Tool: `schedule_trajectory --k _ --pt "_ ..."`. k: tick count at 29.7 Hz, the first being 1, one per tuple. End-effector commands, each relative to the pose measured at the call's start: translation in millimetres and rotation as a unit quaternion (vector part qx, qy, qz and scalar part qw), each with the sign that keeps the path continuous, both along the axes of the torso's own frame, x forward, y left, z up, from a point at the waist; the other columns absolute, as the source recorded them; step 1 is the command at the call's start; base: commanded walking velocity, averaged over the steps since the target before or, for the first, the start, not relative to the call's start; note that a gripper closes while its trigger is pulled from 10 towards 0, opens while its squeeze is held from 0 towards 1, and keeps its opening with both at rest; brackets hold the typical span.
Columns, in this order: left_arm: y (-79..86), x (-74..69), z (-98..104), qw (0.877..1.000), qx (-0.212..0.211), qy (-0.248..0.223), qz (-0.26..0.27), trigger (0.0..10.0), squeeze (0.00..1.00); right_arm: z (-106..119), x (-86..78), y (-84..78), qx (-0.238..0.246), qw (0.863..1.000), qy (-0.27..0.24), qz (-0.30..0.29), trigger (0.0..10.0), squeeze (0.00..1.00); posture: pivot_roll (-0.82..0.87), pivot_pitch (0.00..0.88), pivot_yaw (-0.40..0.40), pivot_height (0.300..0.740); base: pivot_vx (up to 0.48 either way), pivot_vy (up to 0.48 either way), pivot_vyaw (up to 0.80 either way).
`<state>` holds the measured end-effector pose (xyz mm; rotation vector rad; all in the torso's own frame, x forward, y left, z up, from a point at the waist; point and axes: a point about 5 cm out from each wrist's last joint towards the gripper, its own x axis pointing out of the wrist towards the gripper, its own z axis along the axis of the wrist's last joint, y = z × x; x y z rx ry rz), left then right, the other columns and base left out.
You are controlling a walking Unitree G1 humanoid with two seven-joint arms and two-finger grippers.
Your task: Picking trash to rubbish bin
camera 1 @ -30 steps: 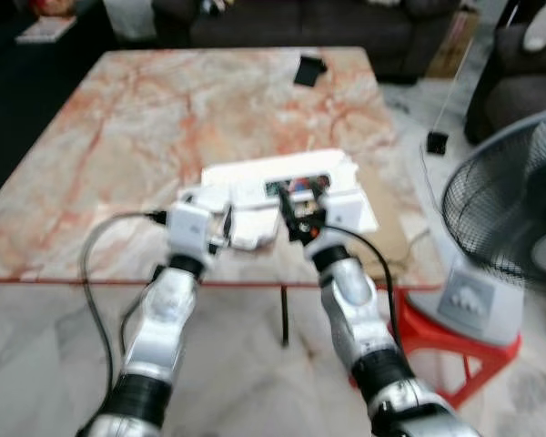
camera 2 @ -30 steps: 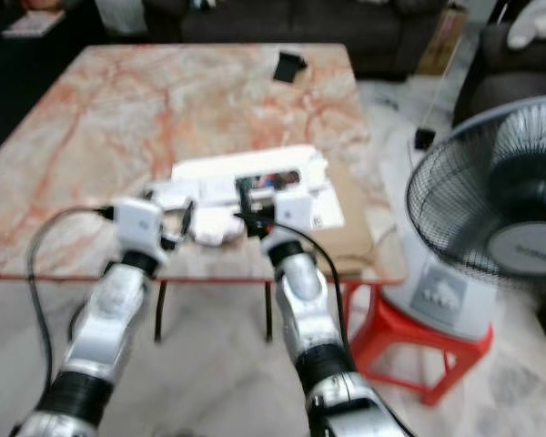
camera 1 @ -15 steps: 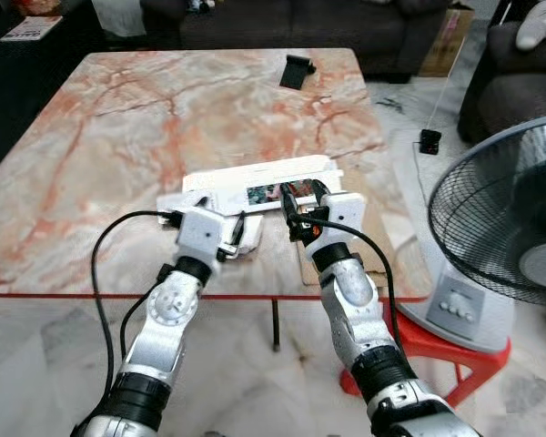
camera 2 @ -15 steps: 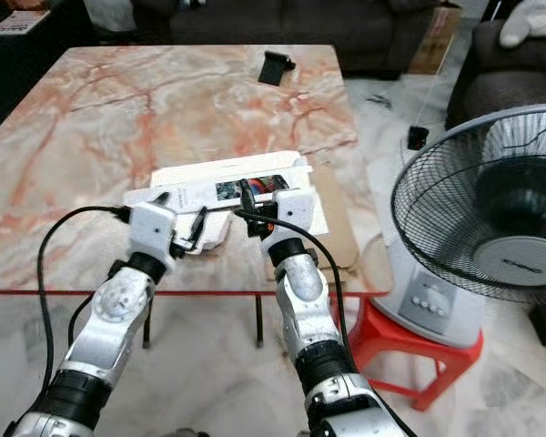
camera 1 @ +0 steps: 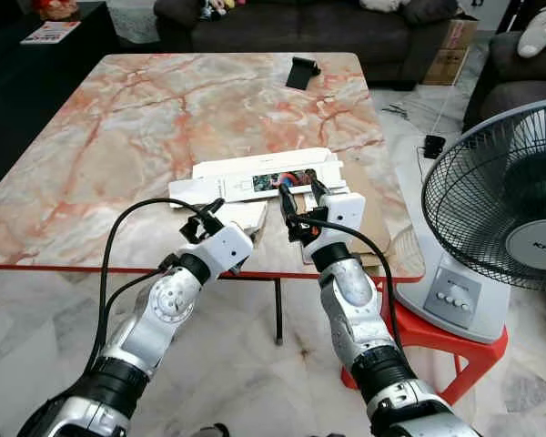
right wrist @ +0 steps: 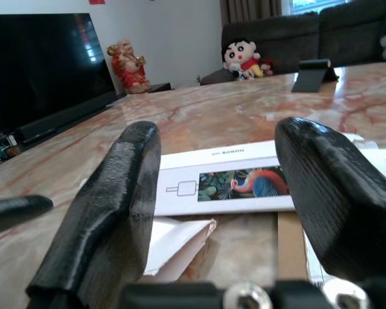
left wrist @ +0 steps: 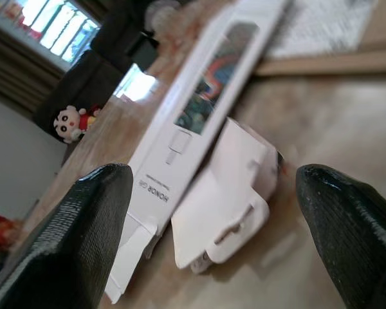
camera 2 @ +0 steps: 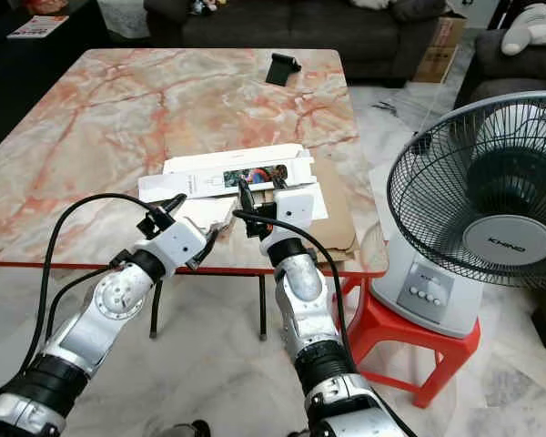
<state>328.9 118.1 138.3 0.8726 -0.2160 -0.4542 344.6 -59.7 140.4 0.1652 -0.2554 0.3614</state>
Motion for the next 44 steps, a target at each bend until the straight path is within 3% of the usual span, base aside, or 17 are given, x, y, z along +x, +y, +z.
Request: schedule_trajectory --k 1,2,8,20,28,33,44 --pt "1.3 3.5 -2 0.999 0.033 0.005 0.004 10.0 0.00 1 -3.5 9.4 0.013 1.000 0.000 0.009 10.0 0.00 0.10 0.141 0.017 0.740 0.000 0.000 0.00" --pt "1.9 6.7 -4 0.998 0.061 0.006 0.009 10.0 0.00 1 -4.2 9.0 0.013 1.000 0.000 0.009 10.0 0.00 0.09 0.143 0.018 0.740 0.000 0.000 0.00" --pt "3.4 17.8 -6 0.993 0.114 0.010 0.020 10.0 0.00 -1 -6.5 7.1 0.014 1.000 0.001 0.007 10.0 0.00 0.09 0.153 0.019 0.740 0.000 0.000 0.00" --pt "-7.6 24.2 -11 0.993 0.116 0.021 0.012 10.0 0.00 -5 -10.1 2.9 0.013 1.000 0.006 0.000 10.0 0.00 0.07 0.176 0.019 0.740 0.000 0.000 0.00" --pt "-9.2 30.0 -7 0.993 0.118 0.003 0.025 10.0 0.00 -4 -9.9 0.7 0.013 1.000 0.006 -0.004 10.0 0.00 0.06 0.176 0.021 0.740 0.000 0.000 0.00" --pt "-19.7 32.9 -9 0.993 0.113 -0.002 0.026 10.0 0.00 -6 -12.7 0.1 0.015 1.000 0.008 -0.009 10.0 0.00 0.05 0.177 0.028 0.740 0.000 0.000 0.00" --pt "-29.4 45.0 16 0.995 0.084 -0.044 0.039 10.0 0.00 -8 -16.5 -2.4 0.013 1.000 0.013 -0.013 10.0 0.00 0.04 0.204 0.025 0.740 0.000 0.000 0.00"
